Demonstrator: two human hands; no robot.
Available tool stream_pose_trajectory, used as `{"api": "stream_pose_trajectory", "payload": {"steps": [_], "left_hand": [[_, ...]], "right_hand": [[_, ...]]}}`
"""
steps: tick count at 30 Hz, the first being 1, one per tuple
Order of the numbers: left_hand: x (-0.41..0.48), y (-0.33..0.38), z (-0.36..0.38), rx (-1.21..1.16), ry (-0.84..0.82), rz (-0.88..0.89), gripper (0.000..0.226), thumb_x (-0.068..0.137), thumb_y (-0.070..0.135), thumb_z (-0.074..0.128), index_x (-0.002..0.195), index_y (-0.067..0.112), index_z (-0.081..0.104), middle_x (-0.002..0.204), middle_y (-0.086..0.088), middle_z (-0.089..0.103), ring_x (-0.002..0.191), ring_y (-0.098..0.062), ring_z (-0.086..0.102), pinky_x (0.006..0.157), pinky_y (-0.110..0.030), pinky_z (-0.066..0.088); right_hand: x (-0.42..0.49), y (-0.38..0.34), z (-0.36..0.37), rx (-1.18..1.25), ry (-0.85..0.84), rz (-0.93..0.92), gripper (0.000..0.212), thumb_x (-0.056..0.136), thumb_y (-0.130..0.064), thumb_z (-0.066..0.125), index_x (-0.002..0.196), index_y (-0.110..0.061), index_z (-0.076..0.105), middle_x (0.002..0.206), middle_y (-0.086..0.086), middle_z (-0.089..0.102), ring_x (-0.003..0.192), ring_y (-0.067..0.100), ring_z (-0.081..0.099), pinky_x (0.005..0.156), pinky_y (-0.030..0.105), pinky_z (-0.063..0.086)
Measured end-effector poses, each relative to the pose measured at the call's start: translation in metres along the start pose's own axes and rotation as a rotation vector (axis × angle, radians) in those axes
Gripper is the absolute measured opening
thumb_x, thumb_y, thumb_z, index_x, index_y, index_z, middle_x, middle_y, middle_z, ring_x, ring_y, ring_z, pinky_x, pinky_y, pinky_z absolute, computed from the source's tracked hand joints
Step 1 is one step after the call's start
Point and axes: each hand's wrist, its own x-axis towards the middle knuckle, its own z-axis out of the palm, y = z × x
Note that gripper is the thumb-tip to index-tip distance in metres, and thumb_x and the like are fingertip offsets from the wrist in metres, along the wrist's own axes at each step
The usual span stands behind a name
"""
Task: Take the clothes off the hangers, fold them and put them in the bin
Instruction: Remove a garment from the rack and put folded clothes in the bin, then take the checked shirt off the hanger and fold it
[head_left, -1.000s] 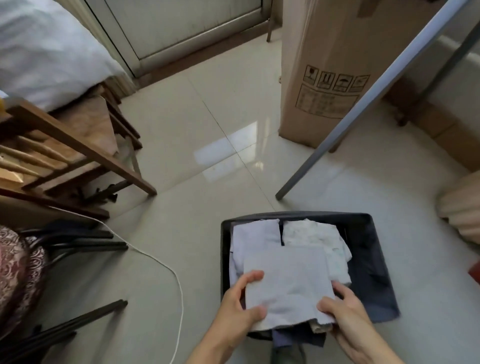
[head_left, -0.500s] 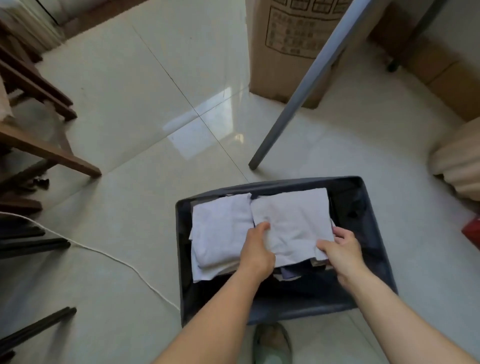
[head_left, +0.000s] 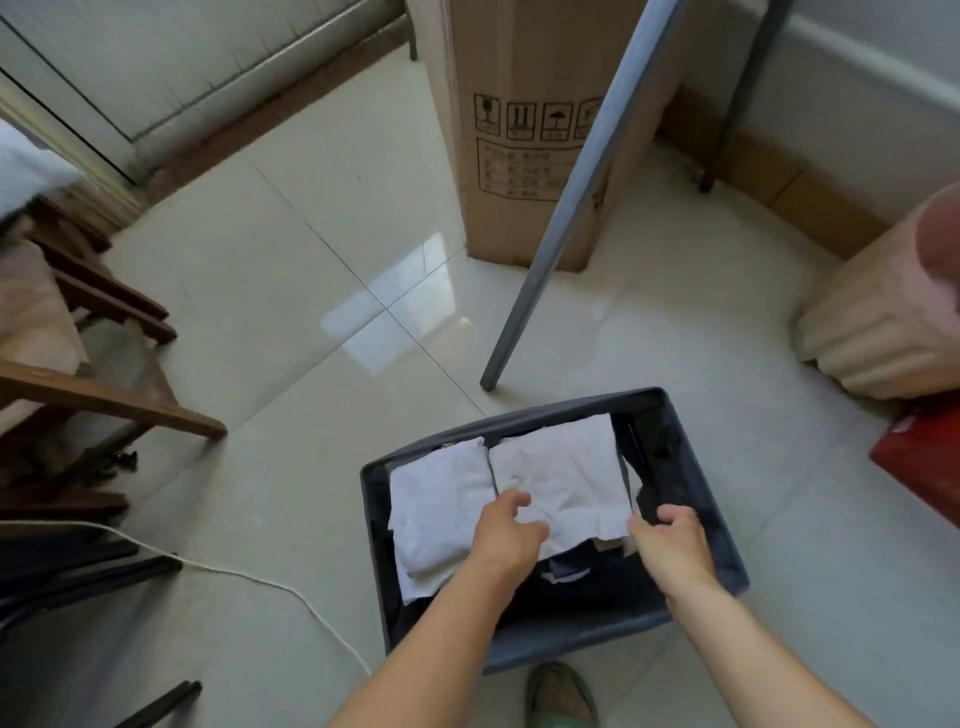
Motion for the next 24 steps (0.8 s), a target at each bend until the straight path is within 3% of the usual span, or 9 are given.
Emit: {"api": "stream_pose_trajectory", "payload": {"steps": [2, 4, 6, 9, 13, 17, 24], "left_hand": [[-0.035, 0.007, -0.003, -0.146, -0.054, -0.037, 0.033, 0.097, 0.011, 0.054, 0.129, 0.018, 0.051, 0.125, -0.003, 0.054, 0.095, -0.016, 0.058, 0.085, -0.028, 0.052], [-0.075, 0.015, -0.007, -0.288, -0.098, -0.075, 0.021, 0.097, 0.008, 0.053, 0.118, 0.014, 0.054, 0.104, -0.006, 0.06, 0.08, -0.017, 0.059, 0.07, -0.027, 0.051], [-0.116, 0.02, -0.013, -0.415, -0.12, -0.11, 0.014, 0.097, 0.005, 0.053, 0.109, 0.012, 0.056, 0.089, -0.009, 0.061, 0.068, -0.017, 0.055, 0.057, -0.024, 0.045], [-0.176, 0.027, -0.026, -0.586, -0.096, -0.103, 0.016, 0.096, 0.001, 0.054, 0.111, 0.007, 0.057, 0.079, -0.01, 0.063, 0.06, -0.018, 0.052, 0.051, -0.024, 0.04], [-0.258, 0.038, -0.046, -0.616, -0.068, -0.011, 0.018, 0.096, 0.002, 0.054, 0.113, 0.005, 0.059, 0.081, -0.01, 0.067, 0.063, -0.019, 0.057, 0.052, -0.023, 0.044], [-0.331, 0.052, -0.061, -0.596, -0.061, 0.103, 0.019, 0.098, 0.013, 0.054, 0.116, 0.013, 0.061, 0.094, -0.006, 0.072, 0.077, -0.018, 0.069, 0.065, -0.025, 0.057], [-0.468, 0.075, -0.071, -0.739, -0.126, 0.299, 0.017, 0.099, 0.017, 0.053, 0.112, 0.013, 0.064, 0.099, -0.007, 0.075, 0.09, -0.022, 0.071, 0.08, -0.035, 0.056]], "right_hand": [[-0.025, -0.002, -0.006, 0.03, -0.02, 0.017, 0.039, 0.086, -0.013, 0.063, 0.122, 0.001, 0.055, 0.103, 0.018, 0.064, 0.093, 0.036, 0.061, 0.076, 0.041, 0.047], [-0.056, -0.005, -0.017, 0.09, -0.07, 0.037, 0.024, 0.086, -0.011, 0.062, 0.109, -0.003, 0.062, 0.086, 0.012, 0.065, 0.073, 0.028, 0.061, 0.06, 0.037, 0.048], [-0.093, -0.013, -0.032, 0.184, -0.164, 0.043, 0.011, 0.092, -0.009, 0.058, 0.101, -0.004, 0.063, 0.085, 0.012, 0.065, 0.064, 0.022, 0.059, 0.049, 0.028, 0.043], [-0.152, -0.026, -0.062, 0.332, -0.268, 0.013, 0.008, 0.096, -0.01, 0.056, 0.099, -0.006, 0.062, 0.089, 0.019, 0.068, 0.064, 0.024, 0.061, 0.052, 0.028, 0.044], [-0.228, -0.046, -0.1, 0.449, -0.297, -0.072, 0.011, 0.097, -0.01, 0.054, 0.105, -0.006, 0.062, 0.086, 0.017, 0.068, 0.066, 0.024, 0.062, 0.055, 0.029, 0.046], [-0.304, -0.07, -0.138, 0.533, -0.298, -0.17, 0.013, 0.097, -0.01, 0.053, 0.108, -0.009, 0.06, 0.087, 0.013, 0.068, 0.069, 0.023, 0.062, 0.06, 0.029, 0.046], [-0.445, -0.066, -0.206, 0.717, -0.282, -0.308, 0.01, 0.098, -0.014, 0.051, 0.101, -0.013, 0.061, 0.087, 0.011, 0.07, 0.069, 0.02, 0.063, 0.063, 0.028, 0.049]]}}
